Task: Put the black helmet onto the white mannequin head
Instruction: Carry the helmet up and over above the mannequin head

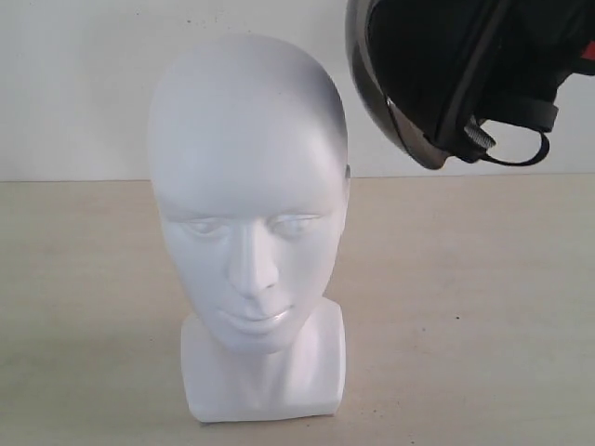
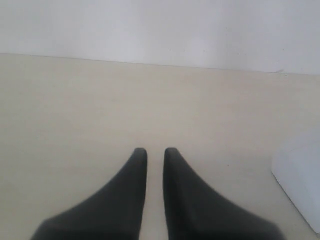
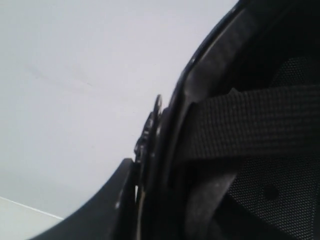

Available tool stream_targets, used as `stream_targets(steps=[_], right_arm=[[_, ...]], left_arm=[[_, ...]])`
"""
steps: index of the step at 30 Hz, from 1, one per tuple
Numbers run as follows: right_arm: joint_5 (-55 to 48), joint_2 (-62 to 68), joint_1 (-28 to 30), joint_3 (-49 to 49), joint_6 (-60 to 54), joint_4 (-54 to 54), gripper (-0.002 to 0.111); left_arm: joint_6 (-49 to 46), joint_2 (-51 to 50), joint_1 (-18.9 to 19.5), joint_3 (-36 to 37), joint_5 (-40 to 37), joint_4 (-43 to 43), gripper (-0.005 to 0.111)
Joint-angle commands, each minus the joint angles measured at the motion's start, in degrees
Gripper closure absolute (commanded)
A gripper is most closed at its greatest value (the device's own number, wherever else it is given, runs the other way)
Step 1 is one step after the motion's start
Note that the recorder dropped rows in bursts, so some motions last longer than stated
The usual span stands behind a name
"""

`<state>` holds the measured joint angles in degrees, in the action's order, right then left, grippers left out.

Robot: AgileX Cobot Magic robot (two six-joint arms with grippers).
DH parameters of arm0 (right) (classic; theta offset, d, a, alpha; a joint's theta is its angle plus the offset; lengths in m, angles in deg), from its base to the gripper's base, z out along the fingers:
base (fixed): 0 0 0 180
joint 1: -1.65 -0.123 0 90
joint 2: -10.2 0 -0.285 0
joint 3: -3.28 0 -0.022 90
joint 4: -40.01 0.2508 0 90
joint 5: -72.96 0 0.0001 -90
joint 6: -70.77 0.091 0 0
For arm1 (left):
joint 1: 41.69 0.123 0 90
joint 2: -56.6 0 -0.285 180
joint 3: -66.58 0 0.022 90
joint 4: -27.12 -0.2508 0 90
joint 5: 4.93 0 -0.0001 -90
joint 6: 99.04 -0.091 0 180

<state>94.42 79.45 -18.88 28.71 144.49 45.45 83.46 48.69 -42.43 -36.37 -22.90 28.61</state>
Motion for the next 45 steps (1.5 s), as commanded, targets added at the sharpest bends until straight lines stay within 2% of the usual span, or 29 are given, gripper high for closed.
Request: stream_targets(steps=[1,6,13,17,33,40,45], right_arm=[[15.6,0.4,0.0,-0.7,6.9,-0.9,0.109],[25.9,4.4,0.0,-0.7,14.7,-0.4,0.109],[48.5,13.9,0.0,-0.7,28.6,0.4,0.109],[48.5,15.7,0.0,-0.7,33.3,1.3,0.109],[48.5,15.8,-0.1,-1.2,32.9,-3.2,0.109],[48.5,15.8,-0.1,-5.2,31.5,-3.3,0.109],[48.1,15.8,-0.1,-8.3,30.1,-7.4,0.109]], left_arm=[[0.5,0.1,0.1,0.2,0.0,0.2,0.094],[0.5,0.1,0.1,0.2,0.0,0.2,0.094],[0.5,0.1,0.1,0.2,0.0,0.2,0.094],[0.5,0.1,0.1,0.2,0.0,0.2,0.094],[0.5,0.1,0.1,0.2,0.0,0.2,0.094],[0.5,0.1,0.1,0.2,0.0,0.2,0.094],[0.5,0.1,0.1,0.2,0.0,0.2,0.094]])
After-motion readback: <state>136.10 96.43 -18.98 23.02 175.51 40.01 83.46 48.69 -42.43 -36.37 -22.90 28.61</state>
